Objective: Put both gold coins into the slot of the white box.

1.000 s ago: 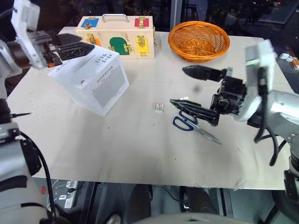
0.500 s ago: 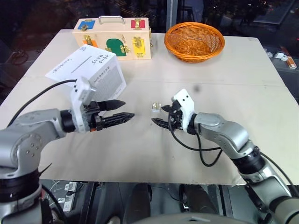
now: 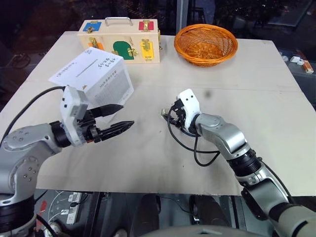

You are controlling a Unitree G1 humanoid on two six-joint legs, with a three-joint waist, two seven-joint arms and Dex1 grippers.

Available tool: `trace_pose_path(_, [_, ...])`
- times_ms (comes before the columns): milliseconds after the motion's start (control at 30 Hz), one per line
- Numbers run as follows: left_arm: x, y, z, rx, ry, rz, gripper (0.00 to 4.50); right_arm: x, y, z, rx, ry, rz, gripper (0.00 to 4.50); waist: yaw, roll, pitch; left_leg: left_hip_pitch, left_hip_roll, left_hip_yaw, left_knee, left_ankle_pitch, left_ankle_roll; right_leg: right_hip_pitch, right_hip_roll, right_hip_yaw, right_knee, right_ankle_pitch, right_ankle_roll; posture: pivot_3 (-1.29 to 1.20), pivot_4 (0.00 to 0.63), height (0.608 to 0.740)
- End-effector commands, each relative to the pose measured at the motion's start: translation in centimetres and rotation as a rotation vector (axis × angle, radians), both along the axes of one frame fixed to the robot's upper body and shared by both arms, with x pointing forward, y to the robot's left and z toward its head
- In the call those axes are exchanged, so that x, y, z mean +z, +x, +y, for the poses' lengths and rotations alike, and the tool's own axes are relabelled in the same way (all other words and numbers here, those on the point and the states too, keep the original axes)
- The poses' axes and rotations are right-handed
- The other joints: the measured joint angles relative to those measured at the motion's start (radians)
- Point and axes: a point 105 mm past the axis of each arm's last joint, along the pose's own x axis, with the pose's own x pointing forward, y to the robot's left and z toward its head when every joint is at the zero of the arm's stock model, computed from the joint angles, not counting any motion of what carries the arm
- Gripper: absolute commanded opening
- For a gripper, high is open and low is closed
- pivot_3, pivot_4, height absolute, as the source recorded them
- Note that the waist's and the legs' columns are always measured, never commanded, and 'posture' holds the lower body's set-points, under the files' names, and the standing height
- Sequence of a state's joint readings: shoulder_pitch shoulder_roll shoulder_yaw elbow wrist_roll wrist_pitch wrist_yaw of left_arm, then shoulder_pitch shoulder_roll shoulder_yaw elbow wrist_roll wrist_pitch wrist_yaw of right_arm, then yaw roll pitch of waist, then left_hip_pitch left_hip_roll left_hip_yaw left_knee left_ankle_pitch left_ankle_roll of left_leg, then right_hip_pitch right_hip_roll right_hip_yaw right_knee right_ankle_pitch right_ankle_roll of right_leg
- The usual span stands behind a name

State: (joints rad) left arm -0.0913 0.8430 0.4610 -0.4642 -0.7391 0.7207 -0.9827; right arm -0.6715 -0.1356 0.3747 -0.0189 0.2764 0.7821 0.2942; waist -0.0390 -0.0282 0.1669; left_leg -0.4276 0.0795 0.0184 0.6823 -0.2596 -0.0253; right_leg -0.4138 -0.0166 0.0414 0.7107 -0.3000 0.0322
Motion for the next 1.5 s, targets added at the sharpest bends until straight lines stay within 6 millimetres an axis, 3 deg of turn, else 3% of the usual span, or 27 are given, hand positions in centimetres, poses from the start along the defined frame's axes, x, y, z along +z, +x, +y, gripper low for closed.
trace_pose_path(33, [0.5,-0.7,-0.1,-0.032,0.031,-0.063,3.60,1.7,0.2,0.3,-0.004,0.031,-0.043,2.40,-0.002,0.000,0.000,0.000,0.000,0.000,0.000,0.000,0.000,0.000,0.000,0.000,0.000,0.000,0.000,0.00,0.150,0.726])
trace_pose_path(500, [0.2,-0.5,0.4,-0.027,0.032,-0.065,3.60,1.4,0.6,1.0,0.007,0.020,-0.023,2.40,-0.002,0.000,0.000,0.000,0.000,0.000,0.000,0.000,0.000,0.000,0.000,0.000,0.000,0.000,0.000,0.00,0.150,0.726])
trace_pose_path(600, [0.1,-0.4,0.5,-0.029,0.032,-0.067,3.60,1.4,0.6,1.0,0.009,0.018,-0.022,1.60,-0.002,0.000,0.000,0.000,0.000,0.000,0.000,0.000,0.000,0.000,0.000,0.000,0.000,0.000,0.000,0.00,0.150,0.726])
trace_pose_path(1000, [0.0,-0.4,1.0,-0.035,0.028,-0.063,3.60,1.1,0.5,1.0,0.015,0.011,-0.014,1.60,-0.002,0.000,0.000,0.000,0.000,0.000,-0.001,0.000,0.000,0.000,0.000,0.000,0.000,0.000,0.000,0.00,0.150,0.726])
trace_pose_path(1033, [0.0,-0.4,1.0,-0.036,0.028,-0.063,3.60,1.1,0.5,1.0,0.015,0.011,-0.013,1.08,-0.002,0.000,0.000,0.000,0.000,0.000,-0.001,0.000,0.000,0.000,0.000,0.000,0.000,0.000,0.000,0.00,0.150,0.726])
trace_pose_path(1067, [0.0,-0.4,0.9,-0.036,0.028,-0.063,3.60,1.1,0.5,1.0,0.015,0.011,-0.013,0.94,-0.002,0.000,0.000,0.000,0.000,0.000,-0.001,0.000,0.000,0.000,0.000,0.000,0.000,0.000,0.000,0.00,0.150,0.726])
trace_pose_path(1133, [0.0,-0.4,0.8,-0.037,0.027,-0.063,3.60,1.1,0.5,0.9,0.016,0.009,-0.012,0.06,-0.002,0.000,0.000,0.000,0.000,0.000,-0.001,0.000,0.000,0.000,0.000,0.000,0.000,0.000,0.000,0.00,0.150,0.726])
trace_pose_path(1500, [0.2,-0.1,0.2,-0.041,0.019,-0.062,3.60,1.5,0.5,0.8,0.015,0.016,-0.021,0.06,-0.002,0.000,0.000,0.000,0.000,0.000,-0.001,0.000,0.000,0.000,0.000,0.000,0.000,0.000,0.000,0.00,0.150,0.726])
